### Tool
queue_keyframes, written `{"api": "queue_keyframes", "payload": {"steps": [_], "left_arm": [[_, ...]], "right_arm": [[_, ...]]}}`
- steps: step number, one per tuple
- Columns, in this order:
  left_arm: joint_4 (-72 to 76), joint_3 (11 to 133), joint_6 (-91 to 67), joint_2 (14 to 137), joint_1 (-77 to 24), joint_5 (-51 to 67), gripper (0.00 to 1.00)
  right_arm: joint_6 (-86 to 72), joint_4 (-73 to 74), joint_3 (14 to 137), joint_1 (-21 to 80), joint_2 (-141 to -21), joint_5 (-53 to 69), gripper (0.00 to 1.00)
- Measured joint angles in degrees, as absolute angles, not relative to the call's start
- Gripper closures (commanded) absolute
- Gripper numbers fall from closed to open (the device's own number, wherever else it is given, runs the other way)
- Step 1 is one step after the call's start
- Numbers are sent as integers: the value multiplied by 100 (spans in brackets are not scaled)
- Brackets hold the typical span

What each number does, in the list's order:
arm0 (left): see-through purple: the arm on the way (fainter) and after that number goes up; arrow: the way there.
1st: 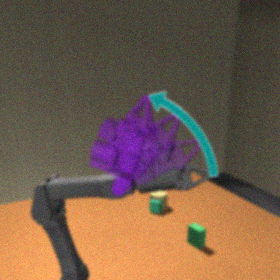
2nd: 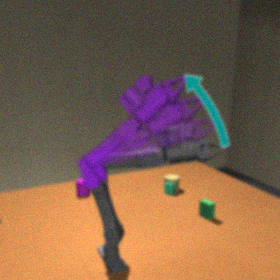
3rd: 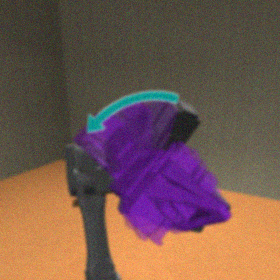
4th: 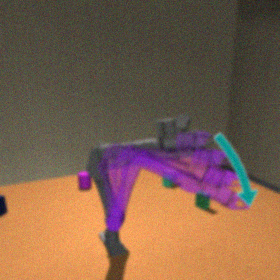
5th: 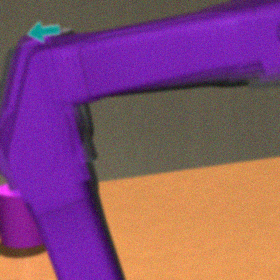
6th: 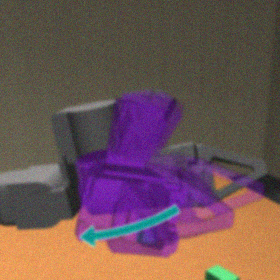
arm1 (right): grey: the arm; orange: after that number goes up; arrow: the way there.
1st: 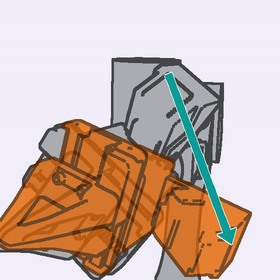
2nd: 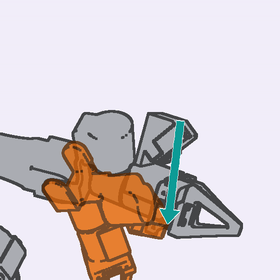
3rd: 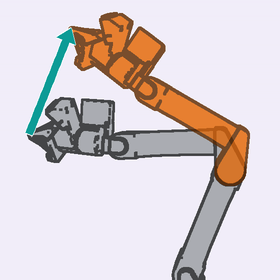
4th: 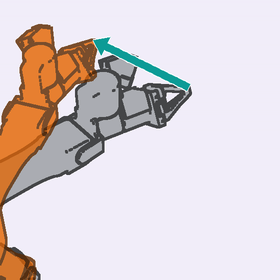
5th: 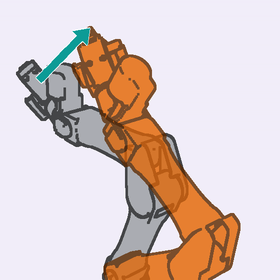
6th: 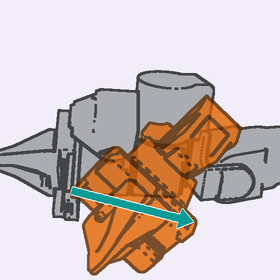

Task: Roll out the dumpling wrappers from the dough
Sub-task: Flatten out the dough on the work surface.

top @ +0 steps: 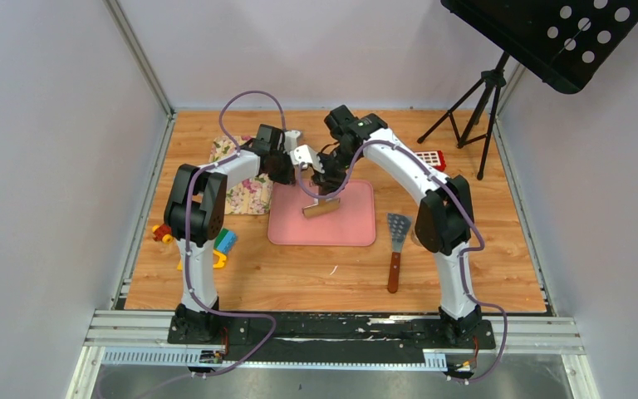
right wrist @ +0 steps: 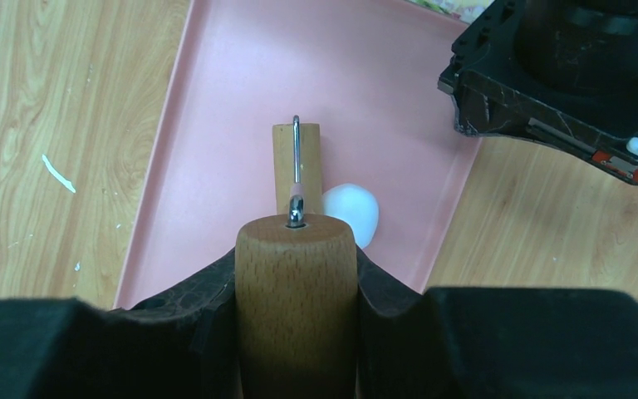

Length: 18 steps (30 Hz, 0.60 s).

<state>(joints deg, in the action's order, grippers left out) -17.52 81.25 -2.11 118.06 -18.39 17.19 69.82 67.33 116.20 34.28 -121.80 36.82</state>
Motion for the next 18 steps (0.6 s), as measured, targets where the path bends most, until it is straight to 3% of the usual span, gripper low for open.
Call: {"api": "queue_keyframes", "payload": {"steps": [18], "left_arm": [[-1752, 8125, -209, 11806, -1839, 1719, 100]], "right_arm": [[7013, 6810, 12263, 3376, -12003, 3704, 100]]}}
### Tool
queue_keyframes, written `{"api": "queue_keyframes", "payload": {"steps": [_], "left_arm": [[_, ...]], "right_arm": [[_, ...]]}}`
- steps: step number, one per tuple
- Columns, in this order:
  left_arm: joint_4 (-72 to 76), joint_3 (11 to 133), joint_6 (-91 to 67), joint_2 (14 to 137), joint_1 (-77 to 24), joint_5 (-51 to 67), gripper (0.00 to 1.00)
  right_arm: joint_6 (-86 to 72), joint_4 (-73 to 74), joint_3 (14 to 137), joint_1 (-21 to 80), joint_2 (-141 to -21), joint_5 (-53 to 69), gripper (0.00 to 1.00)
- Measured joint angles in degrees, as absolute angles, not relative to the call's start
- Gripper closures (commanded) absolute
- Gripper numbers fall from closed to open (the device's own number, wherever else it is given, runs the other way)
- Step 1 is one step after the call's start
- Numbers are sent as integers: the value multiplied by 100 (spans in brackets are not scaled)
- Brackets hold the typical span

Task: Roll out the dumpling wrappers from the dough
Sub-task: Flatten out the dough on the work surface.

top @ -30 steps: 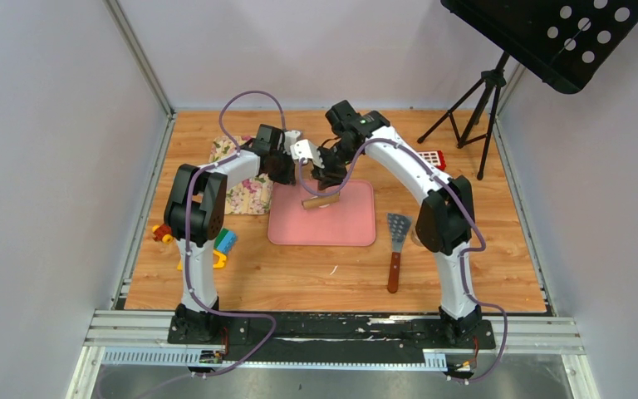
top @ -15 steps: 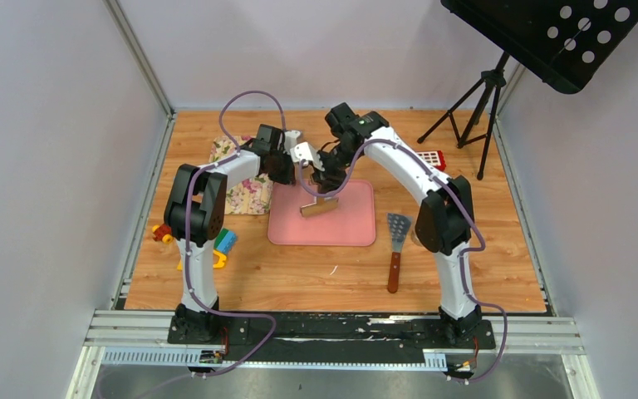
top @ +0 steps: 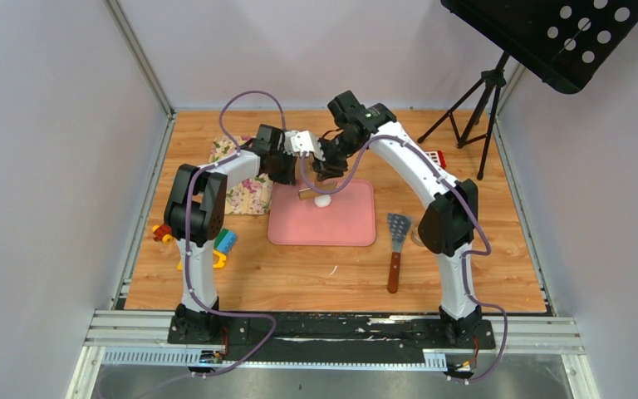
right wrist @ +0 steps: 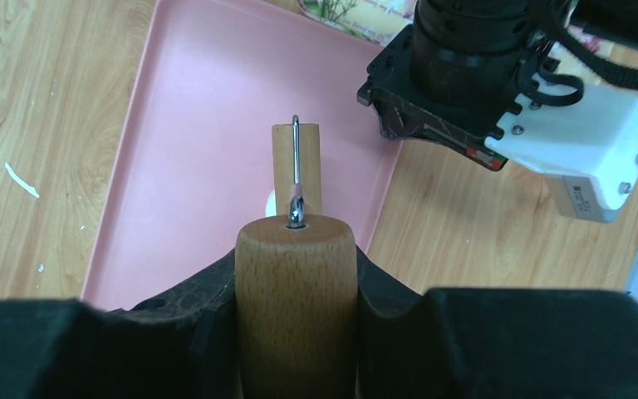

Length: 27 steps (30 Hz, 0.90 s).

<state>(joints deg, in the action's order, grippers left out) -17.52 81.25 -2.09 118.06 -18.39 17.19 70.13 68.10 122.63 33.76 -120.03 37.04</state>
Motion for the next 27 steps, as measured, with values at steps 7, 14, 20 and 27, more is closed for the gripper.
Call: {"api": "queue_keyframes", "payload": {"steps": [7, 14, 20, 27], "left_arm": [[-1752, 8125, -209, 11806, -1839, 1717, 100], [-1752, 8125, -209, 11806, -1839, 1702, 100], [-1752, 8125, -209, 11806, -1839, 1702, 100], [-1752, 8128, -209, 11806, -1839, 1702, 100]], "right_arm": [[7030, 6775, 12167, 3343, -12269, 3555, 100], [7061, 6790, 11885, 3330, -12274, 3599, 100], [7065, 6831, 11614, 3332, -12274, 3625, 100], [7111, 6943, 11732, 3328, -12258, 3907, 100]]}}
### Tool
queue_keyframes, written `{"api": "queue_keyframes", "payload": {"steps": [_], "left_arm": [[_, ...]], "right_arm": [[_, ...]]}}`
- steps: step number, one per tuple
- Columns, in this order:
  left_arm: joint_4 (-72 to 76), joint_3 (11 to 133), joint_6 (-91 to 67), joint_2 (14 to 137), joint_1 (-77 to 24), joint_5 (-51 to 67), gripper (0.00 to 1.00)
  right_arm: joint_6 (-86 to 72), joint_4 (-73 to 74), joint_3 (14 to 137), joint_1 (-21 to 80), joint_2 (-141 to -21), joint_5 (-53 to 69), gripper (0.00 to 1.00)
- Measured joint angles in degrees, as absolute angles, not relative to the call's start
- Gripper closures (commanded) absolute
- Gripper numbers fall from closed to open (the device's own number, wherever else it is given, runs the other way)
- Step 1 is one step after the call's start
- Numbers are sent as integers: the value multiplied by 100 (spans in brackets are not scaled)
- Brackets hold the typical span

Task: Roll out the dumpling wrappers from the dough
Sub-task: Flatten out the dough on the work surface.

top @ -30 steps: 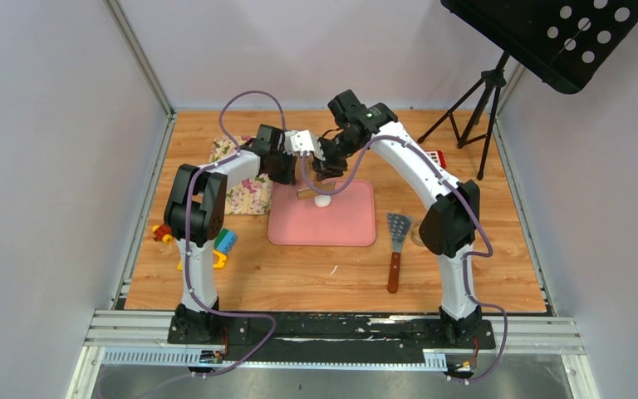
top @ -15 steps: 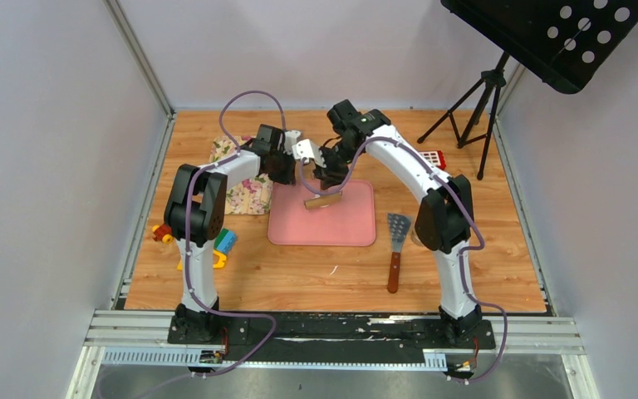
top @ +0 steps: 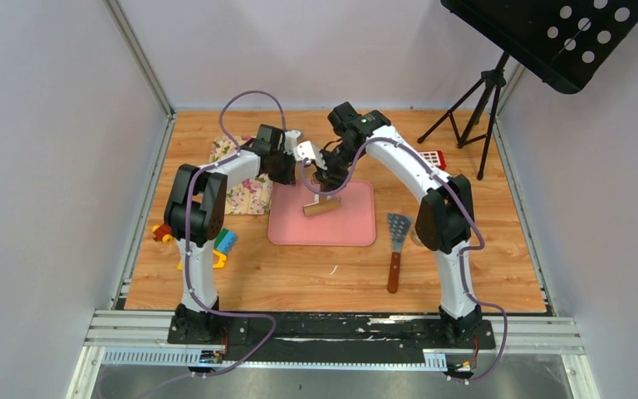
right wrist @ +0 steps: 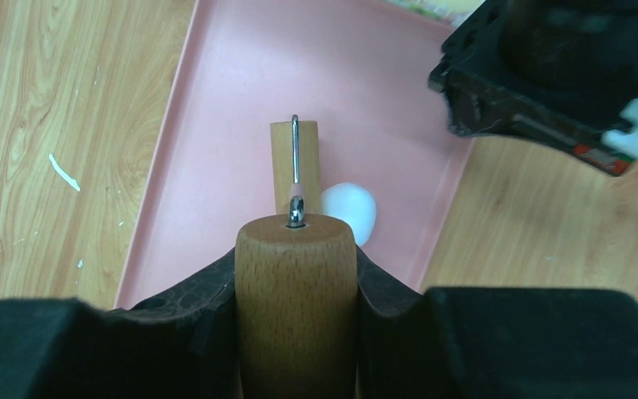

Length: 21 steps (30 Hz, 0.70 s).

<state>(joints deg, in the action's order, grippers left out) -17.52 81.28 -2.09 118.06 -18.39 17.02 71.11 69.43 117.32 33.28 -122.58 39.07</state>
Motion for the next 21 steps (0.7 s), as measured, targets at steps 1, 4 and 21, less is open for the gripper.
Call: {"api": "queue_keyframes", "payload": {"steps": [1, 4, 21], "left_arm": [[-1752, 8125, -209, 11806, -1839, 1702, 100], [-1752, 8125, -209, 11806, -1839, 1702, 100], [-1752, 8125, -207, 11806, -1839, 1702, 100]], "right_arm": [[7109, 6963, 11802, 3328, -12243, 3938, 100], [7102, 6982, 12147, 3308, -12169, 3957, 100], [7098, 6591, 12208, 3203, -12339, 3614, 100]]}}
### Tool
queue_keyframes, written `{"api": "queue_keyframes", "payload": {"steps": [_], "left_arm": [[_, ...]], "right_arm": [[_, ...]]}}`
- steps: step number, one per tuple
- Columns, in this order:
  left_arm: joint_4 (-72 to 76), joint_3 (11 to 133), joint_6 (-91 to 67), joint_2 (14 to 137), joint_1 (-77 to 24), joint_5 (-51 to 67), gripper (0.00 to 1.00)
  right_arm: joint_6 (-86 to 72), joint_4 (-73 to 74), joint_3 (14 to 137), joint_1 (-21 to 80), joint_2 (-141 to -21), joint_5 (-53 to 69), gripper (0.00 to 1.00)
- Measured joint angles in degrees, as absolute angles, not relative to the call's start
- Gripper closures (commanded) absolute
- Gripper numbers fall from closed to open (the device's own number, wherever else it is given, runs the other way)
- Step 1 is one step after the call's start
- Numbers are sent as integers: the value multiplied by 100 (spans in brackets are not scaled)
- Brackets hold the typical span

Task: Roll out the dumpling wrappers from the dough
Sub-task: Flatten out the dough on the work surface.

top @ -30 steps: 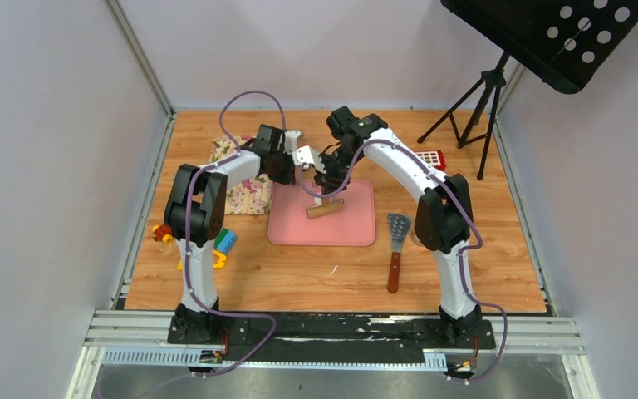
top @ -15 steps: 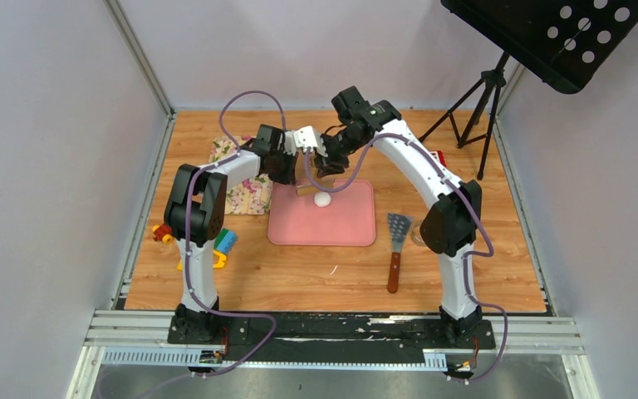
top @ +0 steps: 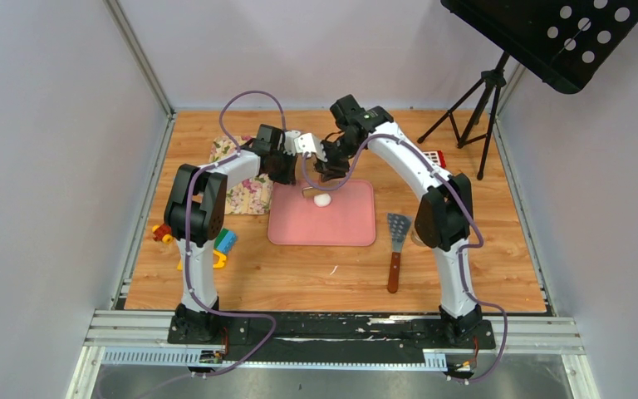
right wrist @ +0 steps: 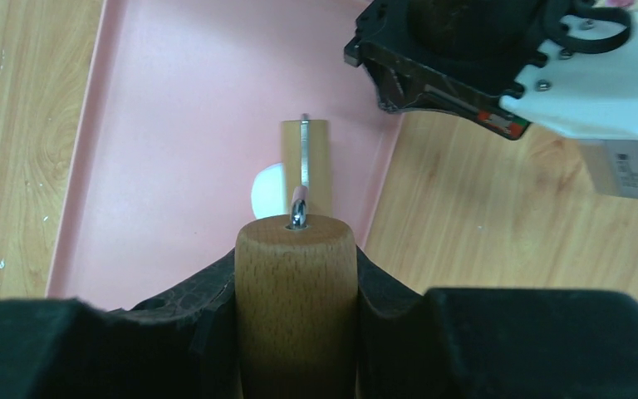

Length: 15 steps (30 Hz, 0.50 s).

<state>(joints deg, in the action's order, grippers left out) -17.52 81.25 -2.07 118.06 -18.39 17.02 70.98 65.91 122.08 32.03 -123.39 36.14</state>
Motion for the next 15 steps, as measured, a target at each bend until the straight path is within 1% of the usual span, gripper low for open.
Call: {"api": "queue_keyframes", "payload": {"steps": [10, 15], "left_arm": [[-1752, 8128, -207, 11806, -1839, 1697, 100], [-1752, 8125, -207, 11806, -1839, 1688, 100]], "right_arm": [[7242, 6254, 11821, 3188, -12381, 3603, 100], [7196, 6337, 11745, 3181, -12379, 3603, 100]]}}
